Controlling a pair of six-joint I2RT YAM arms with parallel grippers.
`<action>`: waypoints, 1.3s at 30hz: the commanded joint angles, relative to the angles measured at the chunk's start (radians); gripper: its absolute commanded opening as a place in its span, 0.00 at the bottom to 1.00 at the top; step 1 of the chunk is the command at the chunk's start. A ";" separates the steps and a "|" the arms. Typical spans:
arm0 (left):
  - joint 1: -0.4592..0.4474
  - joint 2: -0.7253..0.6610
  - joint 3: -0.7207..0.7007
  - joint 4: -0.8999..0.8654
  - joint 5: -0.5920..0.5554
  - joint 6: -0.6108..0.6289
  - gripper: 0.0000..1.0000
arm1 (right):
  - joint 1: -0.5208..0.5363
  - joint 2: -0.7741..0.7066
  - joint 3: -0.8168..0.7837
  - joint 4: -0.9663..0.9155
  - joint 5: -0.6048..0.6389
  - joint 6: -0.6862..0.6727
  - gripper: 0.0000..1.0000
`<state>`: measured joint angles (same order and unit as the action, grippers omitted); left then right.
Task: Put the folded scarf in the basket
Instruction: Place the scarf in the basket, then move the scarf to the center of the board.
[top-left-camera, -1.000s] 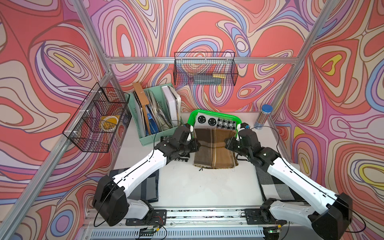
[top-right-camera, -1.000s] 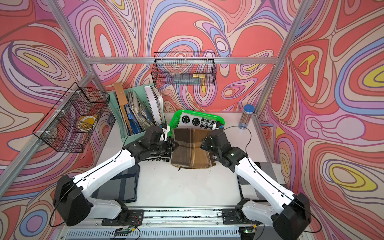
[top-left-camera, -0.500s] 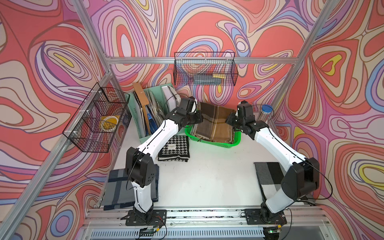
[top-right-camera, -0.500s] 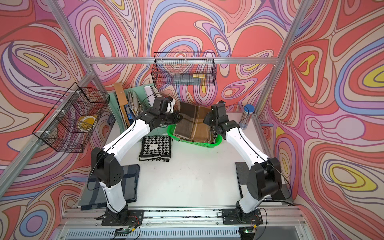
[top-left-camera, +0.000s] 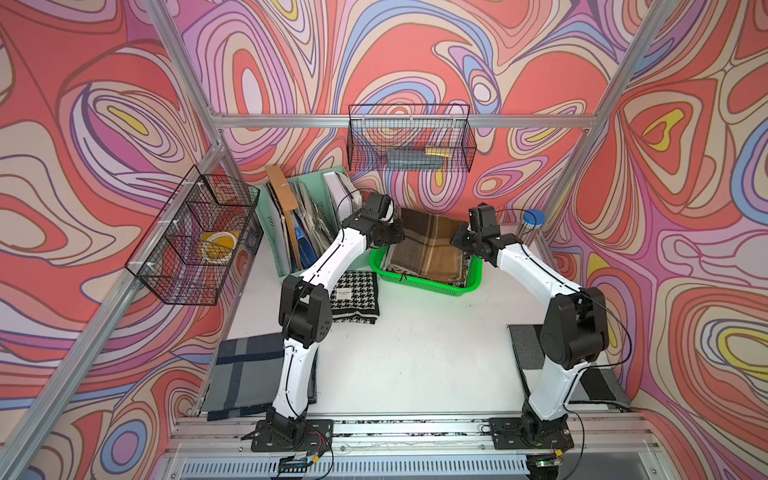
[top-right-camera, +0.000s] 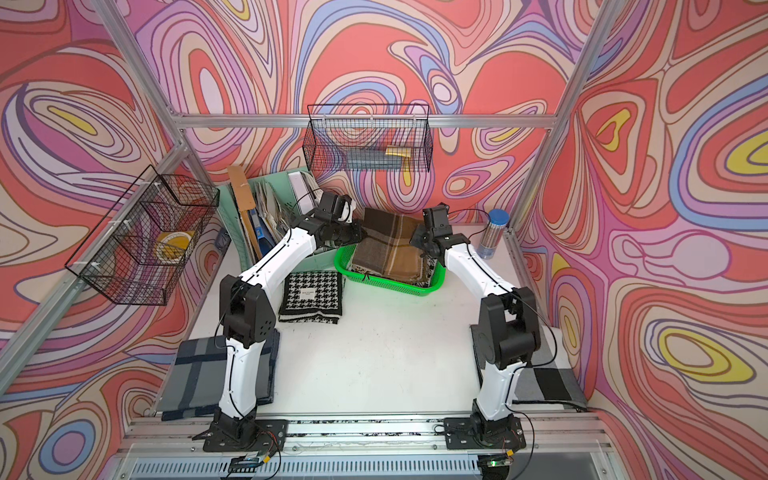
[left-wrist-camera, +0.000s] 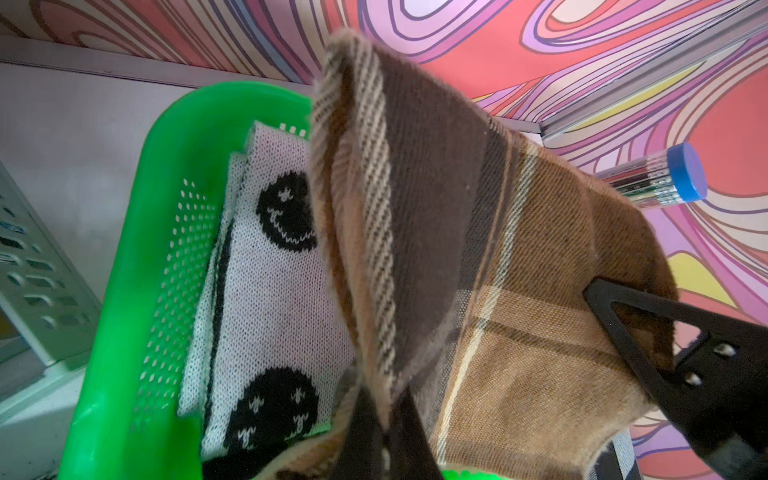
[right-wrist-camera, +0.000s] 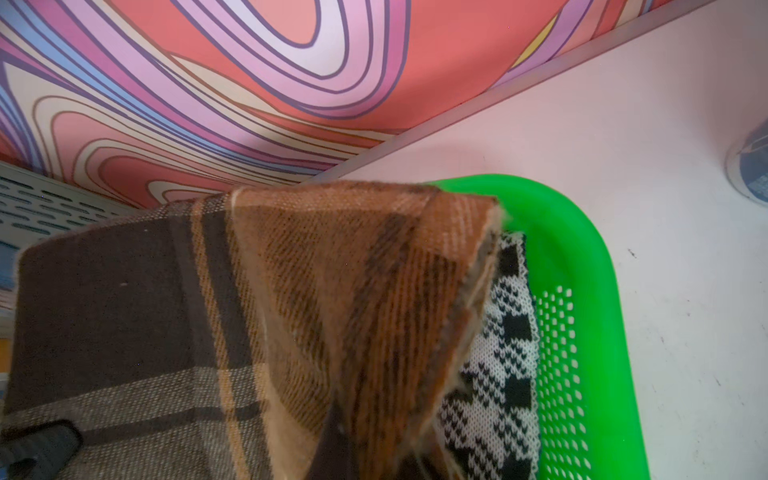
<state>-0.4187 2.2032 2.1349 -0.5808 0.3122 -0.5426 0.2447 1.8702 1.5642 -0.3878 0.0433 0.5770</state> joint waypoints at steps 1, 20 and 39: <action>0.005 0.039 0.073 -0.033 0.068 0.031 0.00 | -0.011 0.023 0.021 0.008 -0.018 -0.028 0.00; -0.020 -0.559 -0.573 0.151 -0.079 -0.131 0.98 | 0.028 -0.381 -0.246 -0.035 -0.175 0.028 0.82; -0.034 -1.460 -1.393 -0.081 -0.486 -0.347 0.98 | 0.725 -0.228 -0.464 0.256 -0.094 0.368 0.64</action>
<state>-0.4511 0.8120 0.7715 -0.5701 -0.0521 -0.8429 0.9173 1.5642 1.0946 -0.2111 -0.0685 0.8680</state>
